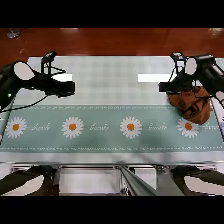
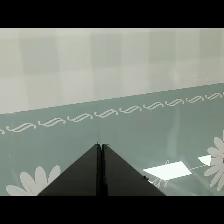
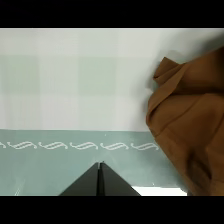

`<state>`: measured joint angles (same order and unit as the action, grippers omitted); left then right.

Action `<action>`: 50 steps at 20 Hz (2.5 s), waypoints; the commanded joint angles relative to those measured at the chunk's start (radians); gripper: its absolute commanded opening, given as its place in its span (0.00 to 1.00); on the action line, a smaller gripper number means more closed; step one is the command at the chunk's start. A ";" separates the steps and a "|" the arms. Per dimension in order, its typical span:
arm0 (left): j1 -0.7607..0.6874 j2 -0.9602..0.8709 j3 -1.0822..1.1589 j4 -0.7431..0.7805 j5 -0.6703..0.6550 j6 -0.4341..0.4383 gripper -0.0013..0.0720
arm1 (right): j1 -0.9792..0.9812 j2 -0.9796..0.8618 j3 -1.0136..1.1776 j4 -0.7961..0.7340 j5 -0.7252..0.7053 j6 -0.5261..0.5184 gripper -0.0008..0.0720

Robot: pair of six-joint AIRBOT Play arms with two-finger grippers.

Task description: Fold the shirts.

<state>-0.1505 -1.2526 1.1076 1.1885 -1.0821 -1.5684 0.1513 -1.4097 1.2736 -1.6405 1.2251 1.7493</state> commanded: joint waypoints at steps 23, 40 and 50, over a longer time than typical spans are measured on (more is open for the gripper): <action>0.001 -0.005 0.000 0.000 0.086 0.004 0.06 | 0.000 0.000 0.000 -0.016 -0.159 0.001 0.44; 0.026 -0.087 0.000 0.159 0.284 0.036 0.98 | -0.536 -0.106 -0.148 0.137 -0.190 0.014 0.88; 0.088 0.103 0.004 0.084 -0.019 0.158 0.98 | -0.393 0.124 0.174 0.360 -0.119 -0.176 0.05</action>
<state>-0.0803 -1.2438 1.1160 1.3022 -0.9962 -1.4780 -0.2733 -1.4033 1.3285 -1.3182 1.1030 1.6039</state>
